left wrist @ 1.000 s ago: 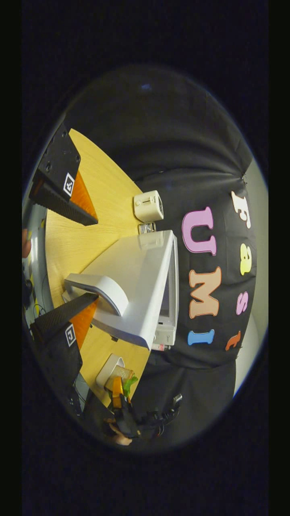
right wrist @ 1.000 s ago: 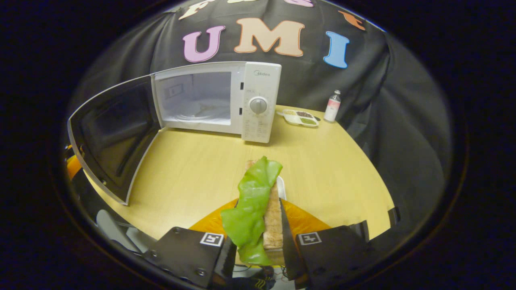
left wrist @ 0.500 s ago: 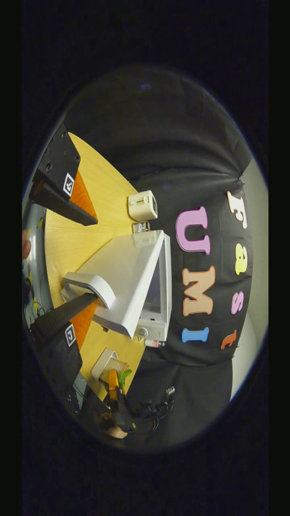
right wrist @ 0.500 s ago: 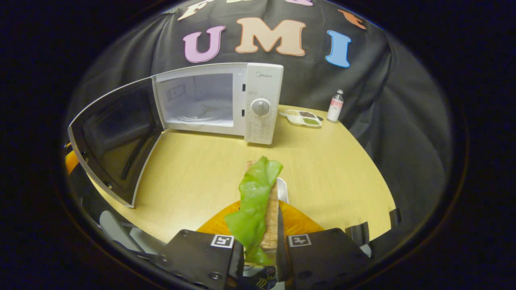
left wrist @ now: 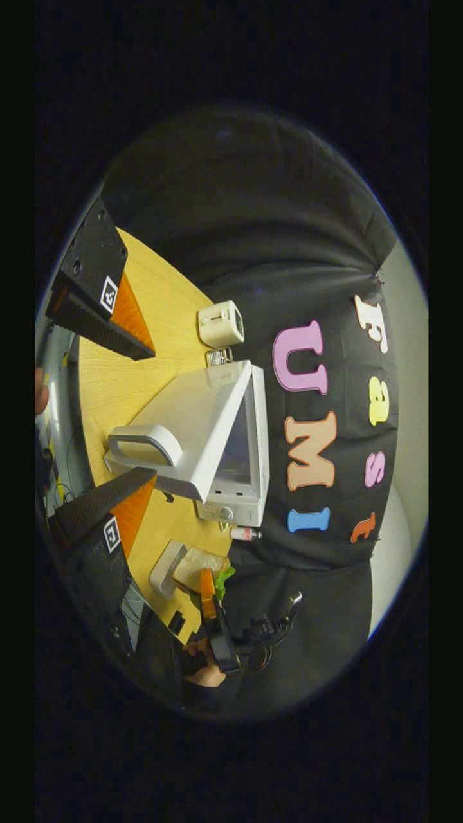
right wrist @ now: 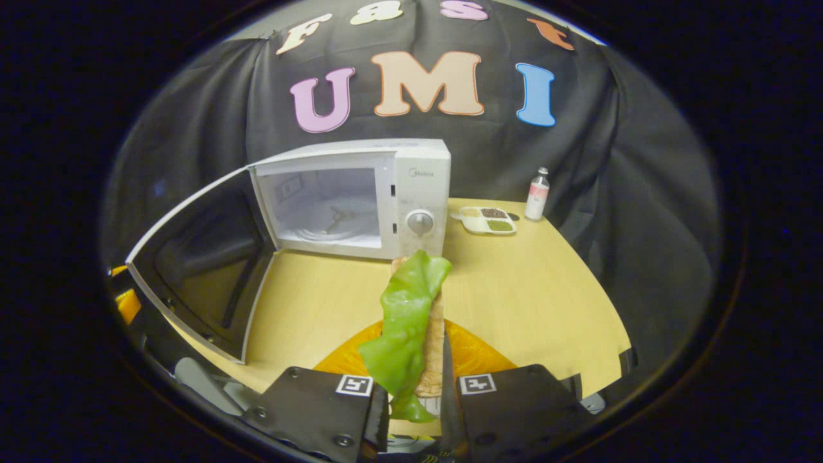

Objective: Open the microwave oven with the left hand, put the food in, and close the microwave oven.

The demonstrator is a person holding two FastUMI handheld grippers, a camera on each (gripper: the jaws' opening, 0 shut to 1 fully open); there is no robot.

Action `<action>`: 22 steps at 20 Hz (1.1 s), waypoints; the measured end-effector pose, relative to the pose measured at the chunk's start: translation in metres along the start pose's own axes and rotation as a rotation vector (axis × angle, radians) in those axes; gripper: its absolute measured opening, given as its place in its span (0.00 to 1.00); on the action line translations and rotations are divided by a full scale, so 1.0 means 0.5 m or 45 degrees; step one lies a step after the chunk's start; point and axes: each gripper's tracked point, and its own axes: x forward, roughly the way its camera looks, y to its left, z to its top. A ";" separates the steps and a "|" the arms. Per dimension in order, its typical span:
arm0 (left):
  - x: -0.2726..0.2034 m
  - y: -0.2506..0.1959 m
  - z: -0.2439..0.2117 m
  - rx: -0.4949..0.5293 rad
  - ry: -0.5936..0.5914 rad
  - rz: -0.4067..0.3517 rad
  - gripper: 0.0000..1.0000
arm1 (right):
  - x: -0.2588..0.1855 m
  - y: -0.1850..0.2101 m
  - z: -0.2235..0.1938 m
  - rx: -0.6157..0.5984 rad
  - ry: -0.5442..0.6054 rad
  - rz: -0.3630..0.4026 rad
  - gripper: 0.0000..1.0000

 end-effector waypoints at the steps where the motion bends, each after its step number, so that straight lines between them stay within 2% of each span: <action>1: -0.005 0.002 0.013 -0.010 -0.016 0.005 0.98 | 0.000 0.007 0.009 0.019 -0.004 0.015 0.29; 2: -0.010 0.004 0.029 -0.025 -0.039 0.008 0.99 | 0.000 0.020 0.016 0.051 0.001 0.042 0.29; 3: -0.012 0.007 0.040 -0.040 -0.052 0.013 0.99 | 0.001 0.034 0.023 0.087 0.002 0.070 0.34; 4: -0.015 0.012 0.050 -0.055 -0.052 0.018 0.98 | 0.001 0.050 0.032 0.119 -0.002 0.096 0.29; 5: -0.018 0.017 0.063 -0.066 -0.068 0.027 0.98 | 0.004 0.064 0.040 0.144 -0.004 0.120 0.29; 6: -0.024 0.026 0.078 -0.076 -0.086 0.038 0.99 | 0.007 0.077 0.048 0.164 -0.004 0.141 0.34; 7: -0.030 0.037 0.089 -0.086 -0.100 0.050 0.98 | 0.012 0.092 0.050 0.183 -0.002 0.162 0.29; 8: -0.035 0.046 0.101 -0.097 -0.116 0.063 0.98 | 0.017 0.108 0.053 0.195 0.000 0.181 0.29; 9: -0.036 0.054 0.110 -0.108 -0.127 0.075 0.98 | 0.025 0.123 0.050 0.203 0.012 0.195 0.34; 11: -0.046 0.065 0.124 -0.118 -0.143 0.100 1.00 | 0.040 0.155 0.041 0.233 0.035 0.228 0.34; 12: -0.051 0.074 0.132 -0.119 -0.154 0.119 1.00 | 0.049 0.172 0.037 0.260 0.041 0.245 0.29; 13: -0.055 0.082 0.142 -0.126 -0.168 0.137 1.00 | 0.061 0.188 0.030 0.295 0.055 0.256 0.29; 14: -0.060 0.085 0.153 -0.139 -0.179 0.145 0.98 | 0.072 0.205 0.024 0.348 0.072 0.273 0.34; 15: -0.066 0.087 0.165 -0.154 -0.201 0.151 0.98 | 0.082 0.225 0.015 0.405 0.091 0.290 0.29; 16: -0.067 0.089 0.177 -0.168 -0.222 0.157 1.00 | 0.092 0.244 0.011 0.459 0.107 0.306 0.29; 17: -0.066 0.090 0.187 -0.177 -0.236 0.162 1.00 | 0.105 0.258 0.010 0.503 0.122 0.319 0.34; 18: -0.064 0.089 0.200 -0.183 -0.251 0.162 1.00 | 0.117 0.274 0.010 0.533 0.131 0.330 0.34; 19: -0.063 0.088 0.213 -0.187 -0.266 0.161 0.99 | 0.128 0.287 0.012 0.556 0.142 0.339 0.29; 22: -0.057 0.086 0.225 -0.180 -0.278 0.155 0.94 | 0.165 0.324 0.041 0.642 0.139 0.368 0.29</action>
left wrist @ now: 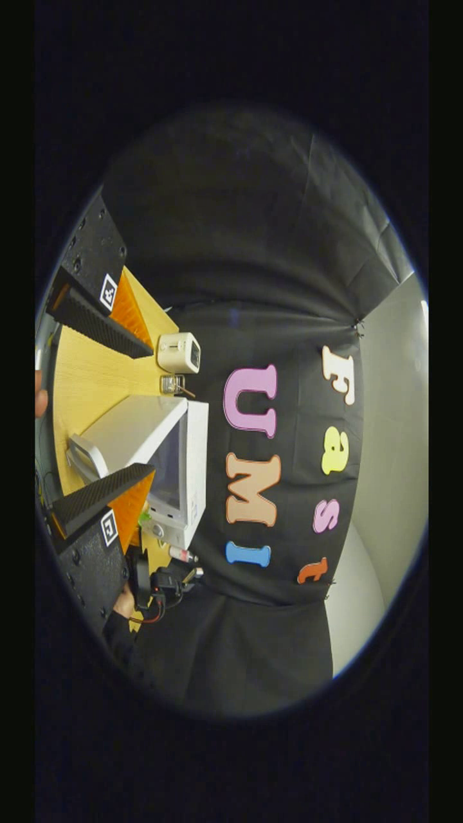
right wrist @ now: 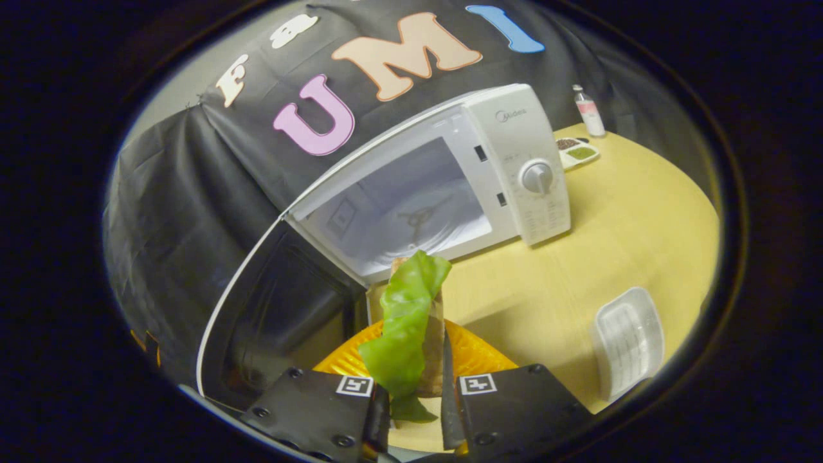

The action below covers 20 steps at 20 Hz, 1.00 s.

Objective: Open the microwave oven with the left hand, put the food in, and close the microwave oven.

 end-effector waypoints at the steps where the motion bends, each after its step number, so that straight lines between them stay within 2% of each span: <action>1: 0.003 -0.002 -0.002 0.004 0.004 -0.003 0.94 | 0.018 0.010 0.013 0.033 -0.018 0.009 0.29; 4: 0.003 -0.005 -0.013 -0.008 0.029 -0.011 0.94 | 0.080 0.034 0.050 0.133 -0.066 0.011 0.28; 5: 0.006 -0.006 -0.016 -0.011 0.043 -0.011 0.94 | 0.101 0.039 0.063 0.151 -0.090 0.007 0.34; 6: 0.007 -0.008 -0.012 -0.017 0.050 -0.012 0.94 | 0.120 0.047 0.070 0.172 -0.111 0.007 0.34; 7: 0.009 -0.013 -0.006 -0.021 0.049 -0.021 0.94 | 0.141 0.053 0.078 0.201 -0.129 0.009 0.28; 13: 0.032 -0.014 0.011 0.020 0.060 -0.021 0.96 | 0.249 0.062 0.111 0.339 -0.252 0.014 0.28; 14: 0.031 -0.015 0.007 0.018 0.069 -0.022 0.94 | 0.267 0.061 0.115 0.358 -0.273 0.016 0.28; 15: 0.032 -0.016 0.001 0.003 0.085 -0.028 0.94 | 0.285 0.057 0.124 0.379 -0.298 0.016 0.34; 16: 0.032 -0.022 -0.010 -0.019 0.112 -0.043 0.96 | 0.303 0.049 0.136 0.402 -0.332 0.007 0.34; 18: 0.037 -0.031 -0.034 -0.066 0.167 -0.068 0.96 | 0.343 0.034 0.163 0.453 -0.395 -0.003 0.26; 19: 0.041 -0.030 -0.044 -0.095 0.190 -0.073 0.94 | 0.350 0.036 0.173 0.480 -0.420 0.004 0.33; 20: 0.046 -0.030 -0.056 -0.128 0.223 -0.074 0.94 | 0.366 0.035 0.181 0.502 -0.436 0.007 0.27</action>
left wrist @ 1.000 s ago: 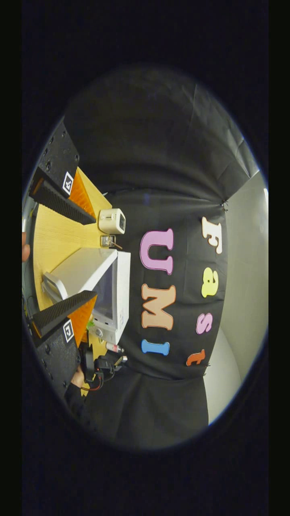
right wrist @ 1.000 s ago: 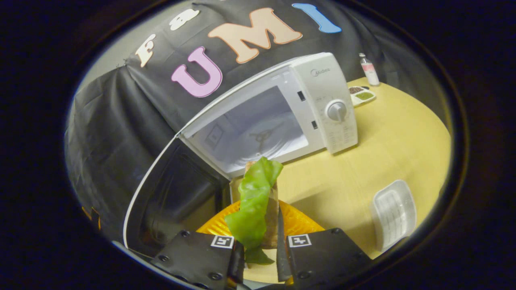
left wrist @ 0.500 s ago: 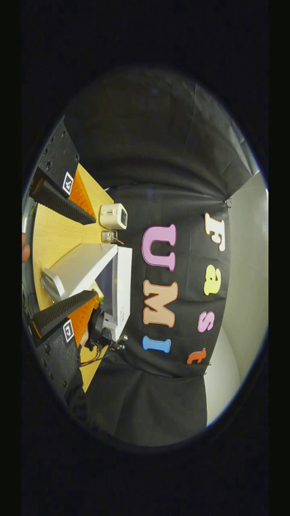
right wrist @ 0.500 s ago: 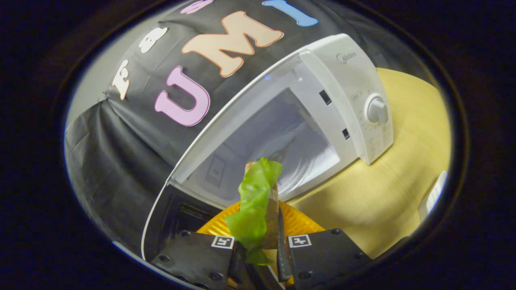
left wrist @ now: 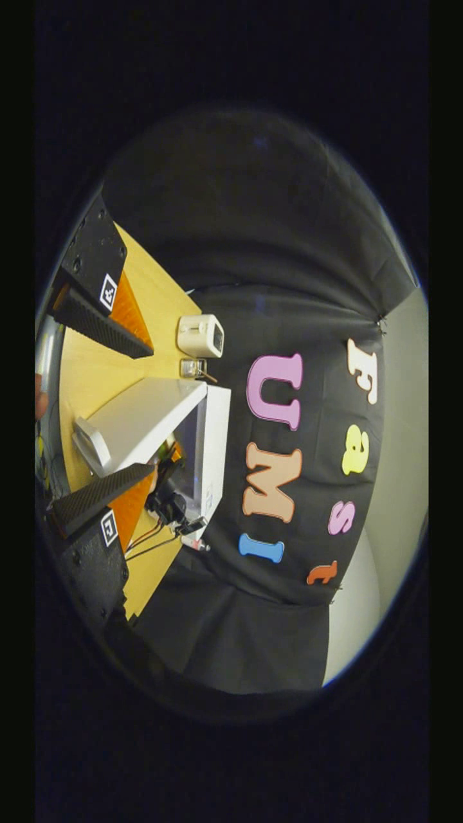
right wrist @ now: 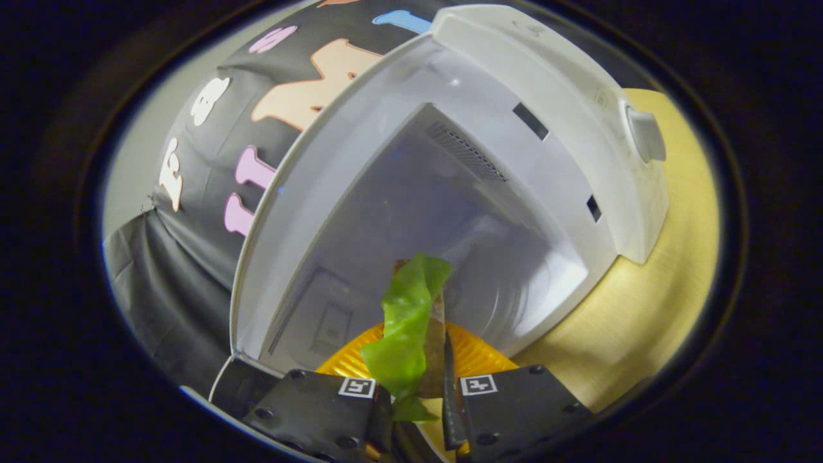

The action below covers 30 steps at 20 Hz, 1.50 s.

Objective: Open the microwave oven with the left hand, put the food in, and close the microwave oven.

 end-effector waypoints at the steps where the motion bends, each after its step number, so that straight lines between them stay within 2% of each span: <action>1: 0.004 0.003 -0.008 -0.035 0.020 0.000 0.96 | 0.016 0.003 0.001 0.020 -0.012 0.005 0.33; 2: 0.007 0.007 -0.009 -0.059 0.034 0.003 0.96 | 0.031 0.004 0.001 0.032 -0.022 0.005 0.33; 3: 0.011 0.011 -0.013 -0.070 0.041 0.012 0.96 | 0.041 0.006 0.001 0.037 -0.030 0.003 0.26; 4: 0.016 0.011 -0.006 -0.064 0.034 0.016 0.94 | 0.053 0.006 0.000 0.041 -0.040 0.002 0.33; 5: 0.018 0.013 0.000 -0.047 0.026 0.022 0.96 | 0.065 0.006 0.001 0.046 -0.052 0.003 0.33; 6: 0.020 0.015 0.003 -0.026 0.020 0.028 0.96 | 0.081 0.007 0.008 0.045 -0.082 0.002 0.26; 7: 0.023 0.015 0.008 -0.010 0.014 0.031 0.96 | 0.079 0.011 0.014 0.043 -0.094 -0.004 0.25; 8: 0.023 0.013 0.010 -0.001 0.010 0.029 0.96 | 0.079 0.012 0.016 0.039 -0.101 -0.005 0.33; 9: 0.022 0.009 0.012 0.003 0.009 0.025 0.96 | 0.080 0.011 0.013 0.027 -0.102 -0.010 0.26; 10: 0.022 0.003 0.013 0.002 0.010 0.018 0.96 | 0.083 0.011 0.011 0.014 -0.106 -0.010 0.25; 12: 0.025 -0.005 0.010 0.000 0.016 0.008 0.96 | 0.086 0.007 0.010 -0.021 -0.114 -0.007 0.26; 13: 0.027 -0.006 0.010 -0.004 0.019 0.008 0.96 | 0.089 0.004 0.009 -0.040 -0.116 -0.011 0.33; 14: 0.029 -0.007 0.009 -0.009 0.023 0.008 0.96 | 0.088 0.004 0.007 -0.056 -0.118 -0.010 0.26; 16: 0.027 -0.011 0.012 -0.014 0.015 0.005 0.96 | 0.089 -0.009 0.009 -0.108 -0.127 -0.057 0.29; 17: 0.025 -0.012 0.014 -0.010 0.013 0.004 0.96 | 0.089 -0.031 0.008 -0.178 -0.139 -0.121 0.38; 19: 0.023 -0.012 0.015 0.005 0.015 0.010 0.96 | 0.093 -0.050 0.012 -0.327 -0.150 -0.168 0.56; 20: 0.023 -0.014 0.019 0.012 0.006 0.012 0.96 | 0.090 -0.054 0.020 -0.419 -0.168 -0.190 0.59; 21: 0.021 -0.017 0.025 0.017 -0.002 0.007 0.96 | 0.091 -0.049 0.026 -0.523 -0.171 -0.191 0.70; 22: 0.017 -0.023 0.025 0.022 -0.005 -0.004 0.96 | 0.087 -0.047 0.026 -0.617 -0.169 -0.190 0.70; 23: 0.016 -0.027 0.025 0.029 -0.009 -0.009 0.96 | 0.084 -0.042 0.033 -0.704 -0.176 -0.191 0.80; 24: 0.017 -0.030 0.027 0.035 -0.011 -0.013 0.96 | 0.079 -0.039 0.043 -0.784 -0.189 -0.193 0.80; 25: 0.017 -0.032 0.025 0.035 -0.010 -0.017 0.96 | 0.075 -0.030 0.050 -0.843 -0.189 -0.179 0.87; 30: -0.007 -0.031 0.050 0.066 -0.056 -0.014 0.95 | 0.008 0.025 0.058 -0.943 -0.164 -0.025 0.89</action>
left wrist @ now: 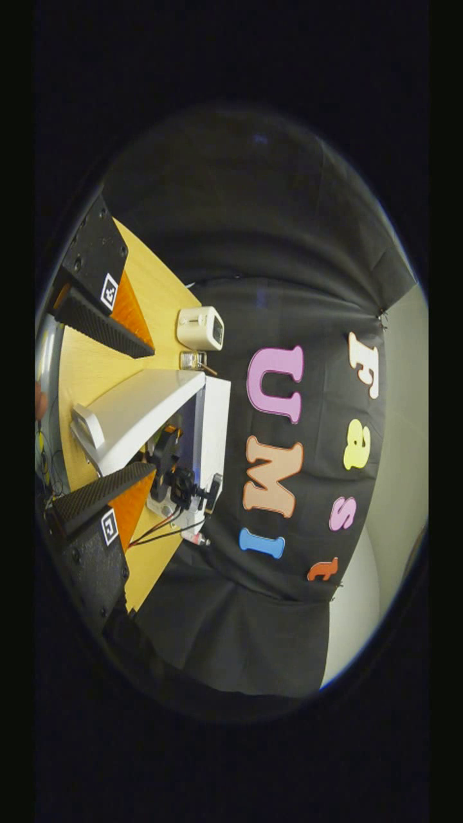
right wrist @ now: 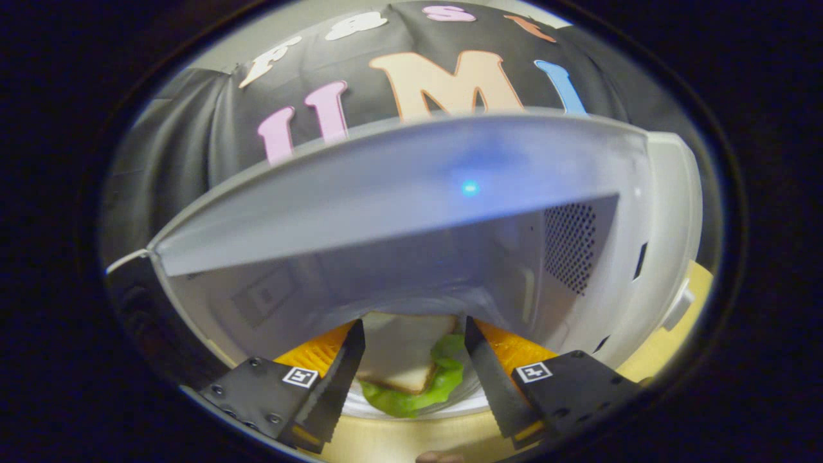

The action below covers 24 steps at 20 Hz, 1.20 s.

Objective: Open the microwave oven with the left hand, put the food in, and close the microwave oven.

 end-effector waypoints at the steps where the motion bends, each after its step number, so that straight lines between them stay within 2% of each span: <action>1: -0.003 0.003 0.001 0.010 -0.009 0.003 0.95 | -0.022 -0.001 0.008 -0.024 0.006 0.014 0.89; 2: -0.009 0.003 0.000 0.015 -0.011 0.000 0.95 | -0.045 -0.003 0.013 -0.049 0.012 0.025 0.95; 3: -0.011 0.002 -0.005 0.015 -0.014 -0.005 0.95 | -0.066 -0.002 0.027 -0.081 -0.003 0.040 0.89; 5: -0.013 0.002 -0.009 0.010 -0.015 -0.010 0.95 | -0.103 -0.002 0.062 -0.144 -0.050 0.053 0.88; 6: -0.016 0.001 -0.011 0.012 -0.015 -0.017 0.96 | -0.123 0.001 0.083 -0.153 -0.071 0.069 0.89; 7: -0.019 0.002 -0.009 0.016 -0.021 -0.019 0.96 | -0.147 0.006 0.105 -0.158 -0.089 0.083 0.95; 8: -0.020 0.004 -0.004 0.027 -0.030 -0.018 0.95 | -0.171 0.006 0.123 -0.164 -0.097 0.095 0.89; 13: -0.040 0.024 -0.020 0.099 -0.052 0.006 0.95 | -0.319 0.017 0.200 -0.257 -0.124 0.200 0.93; 15: -0.050 0.043 -0.041 0.134 -0.040 0.028 0.99 | -0.382 0.025 0.228 -0.269 -0.131 0.243 0.93; 18: -0.052 0.082 -0.079 0.144 -0.015 0.059 0.93 | -0.473 0.021 0.294 -0.286 -0.190 0.260 0.93; 21: -0.038 0.110 -0.119 0.110 0.029 0.081 0.96 | -0.531 0.005 0.343 -0.347 -0.250 0.261 0.93; 23: -0.023 0.105 -0.137 0.091 0.046 0.063 0.93 | -0.564 -0.027 0.359 -0.358 -0.258 0.242 0.93; 24: -0.015 0.092 -0.155 0.083 0.065 0.021 0.93 | -0.572 -0.041 0.371 -0.352 -0.261 0.231 0.93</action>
